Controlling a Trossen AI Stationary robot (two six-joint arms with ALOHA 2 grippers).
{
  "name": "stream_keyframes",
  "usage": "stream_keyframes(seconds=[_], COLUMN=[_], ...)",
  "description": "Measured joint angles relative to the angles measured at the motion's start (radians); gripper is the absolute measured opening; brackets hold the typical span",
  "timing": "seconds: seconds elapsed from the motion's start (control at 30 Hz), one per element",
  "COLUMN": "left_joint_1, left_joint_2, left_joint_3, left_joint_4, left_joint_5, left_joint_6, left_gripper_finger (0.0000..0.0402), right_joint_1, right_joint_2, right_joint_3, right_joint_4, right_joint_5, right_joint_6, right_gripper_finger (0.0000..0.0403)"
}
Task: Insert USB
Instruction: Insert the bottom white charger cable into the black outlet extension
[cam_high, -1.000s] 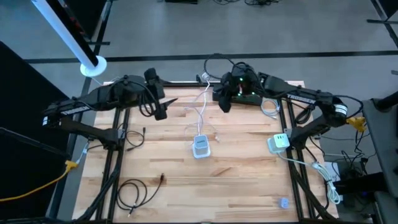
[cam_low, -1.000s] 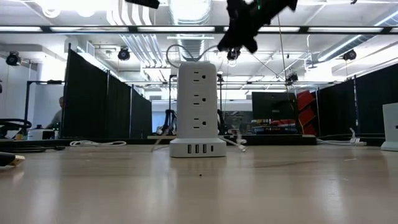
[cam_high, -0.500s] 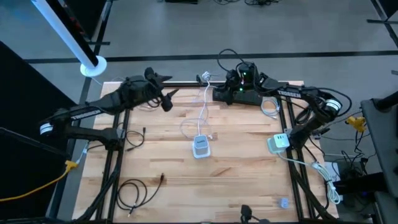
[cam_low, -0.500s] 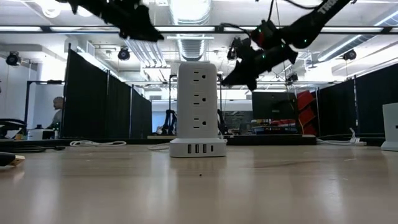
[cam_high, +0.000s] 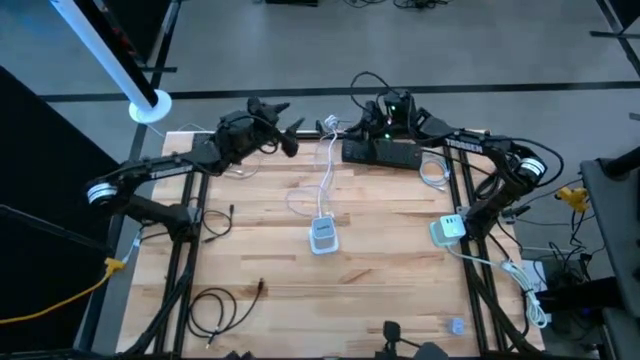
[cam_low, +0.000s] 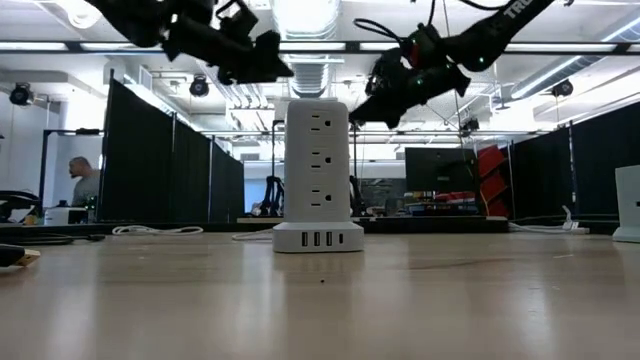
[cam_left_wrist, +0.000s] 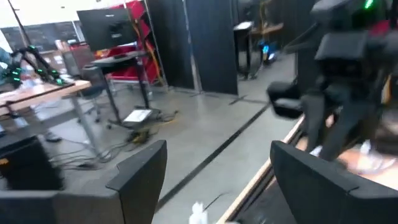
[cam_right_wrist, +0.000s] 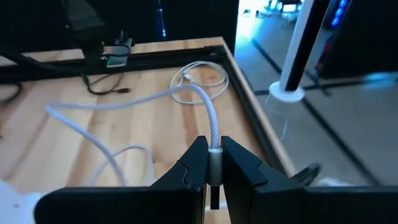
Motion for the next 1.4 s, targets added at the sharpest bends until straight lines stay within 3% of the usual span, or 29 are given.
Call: stream_keyframes(seconds=[0.17, 0.43, 0.73, 0.9, 1.1, 1.23, 1.4], left_joint_1=[0.000, 0.013, 0.010, -0.008, -0.019, -0.019, -0.019], left_joint_2=[0.060, 0.067, 0.087, 0.106, 0.118, 0.150, 0.170], left_joint_3=[0.099, 0.219, 0.236, 0.236, 0.236, 0.236, 0.241], left_joint_4=[-0.008, -0.272, -0.351, -0.348, -0.344, -0.314, -0.290], left_joint_5=[0.141, 0.250, 0.341, 0.505, 0.510, 0.502, 0.512], left_joint_6=[0.011, 0.125, 0.126, 0.089, 0.054, -0.039, -0.049], left_gripper_finger=[0.0274, 0.0274, 0.0274, 0.0274, 0.0270, 0.0213, 0.0063], right_joint_1=[0.013, 0.087, 0.163, 0.182, 0.208, 0.219, 0.224], right_joint_2=[-0.011, -0.038, -0.045, -0.045, -0.046, -0.046, -0.046], right_joint_3=[0.083, 0.256, 0.361, 0.368, 0.368, 0.368, 0.368], right_joint_4=[-0.085, -0.414, -0.525, -0.525, -0.537, -0.537, -0.537], right_joint_5=[0.008, 0.197, 0.252, 0.251, 0.270, 0.270, 0.277], right_joint_6=[-0.127, -0.251, -0.168, -0.043, -0.020, -0.013, 0.028], right_gripper_finger=[0.0017, 0.0017, 0.0017, 0.0017, 0.0017, 0.0017, 0.0017])
